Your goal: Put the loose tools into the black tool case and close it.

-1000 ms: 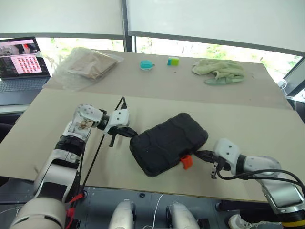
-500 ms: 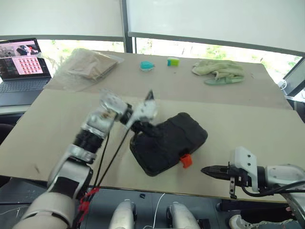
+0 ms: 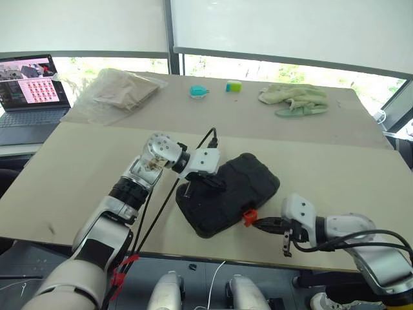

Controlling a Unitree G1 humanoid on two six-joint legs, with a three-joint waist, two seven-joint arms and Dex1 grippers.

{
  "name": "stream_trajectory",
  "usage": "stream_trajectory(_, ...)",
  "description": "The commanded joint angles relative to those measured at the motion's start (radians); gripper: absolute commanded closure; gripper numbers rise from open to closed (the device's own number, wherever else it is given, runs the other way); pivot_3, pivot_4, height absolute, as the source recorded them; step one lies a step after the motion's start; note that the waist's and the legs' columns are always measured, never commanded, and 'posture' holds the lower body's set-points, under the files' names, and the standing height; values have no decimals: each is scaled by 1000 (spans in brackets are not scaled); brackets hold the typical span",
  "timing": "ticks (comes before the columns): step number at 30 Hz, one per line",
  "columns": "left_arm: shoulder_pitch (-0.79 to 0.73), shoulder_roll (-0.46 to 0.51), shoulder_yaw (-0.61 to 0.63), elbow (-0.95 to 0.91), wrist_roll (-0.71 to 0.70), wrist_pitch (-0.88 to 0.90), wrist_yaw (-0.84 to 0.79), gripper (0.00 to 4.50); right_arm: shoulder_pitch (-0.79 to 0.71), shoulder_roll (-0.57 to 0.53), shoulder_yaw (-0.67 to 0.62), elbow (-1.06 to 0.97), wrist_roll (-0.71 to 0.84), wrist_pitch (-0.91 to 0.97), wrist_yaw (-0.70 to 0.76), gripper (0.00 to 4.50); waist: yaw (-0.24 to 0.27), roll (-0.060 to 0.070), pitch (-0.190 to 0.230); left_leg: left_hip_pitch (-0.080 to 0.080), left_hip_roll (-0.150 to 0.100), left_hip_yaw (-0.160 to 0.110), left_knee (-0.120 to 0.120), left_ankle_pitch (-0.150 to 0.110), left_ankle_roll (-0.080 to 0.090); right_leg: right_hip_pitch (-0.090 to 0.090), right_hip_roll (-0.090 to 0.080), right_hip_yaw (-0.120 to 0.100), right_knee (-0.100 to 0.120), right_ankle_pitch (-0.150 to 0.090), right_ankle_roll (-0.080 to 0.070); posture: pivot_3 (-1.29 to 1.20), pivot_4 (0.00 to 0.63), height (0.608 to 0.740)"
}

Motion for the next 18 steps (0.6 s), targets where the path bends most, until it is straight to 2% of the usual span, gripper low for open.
stream_trajectory(1, 38, 10, -35, 6, 40, 29, 2, 4412, -25, 28, 2, 10, -12, -30, -16, 4500, 0, 0, 0, 0, 0, 0, 0, 0, 0, 0, 0, 0, 0, 0, 0, 0, 150, 740)
stream_trajectory(8, 46, -2, -38, 6, 44, 22, 16, 4412, -13, 96, 2, -24, 8, -42, -23, 4500, 0, 0, 0, 0, 0, 0, 0, 0, 0, 0, 0, 0, 0, 0, 0, 0, 150, 740)
stream_trajectory(18, 44, -26, -46, 11, 42, 15, 17, 4412, 34, 130, -104, -88, 37, -66, -75, 4500, -7, 0, 0, 0, 0, 0, 0, 0, 0, 0, 0, 0, 0, 0, 0, 0, 150, 740)
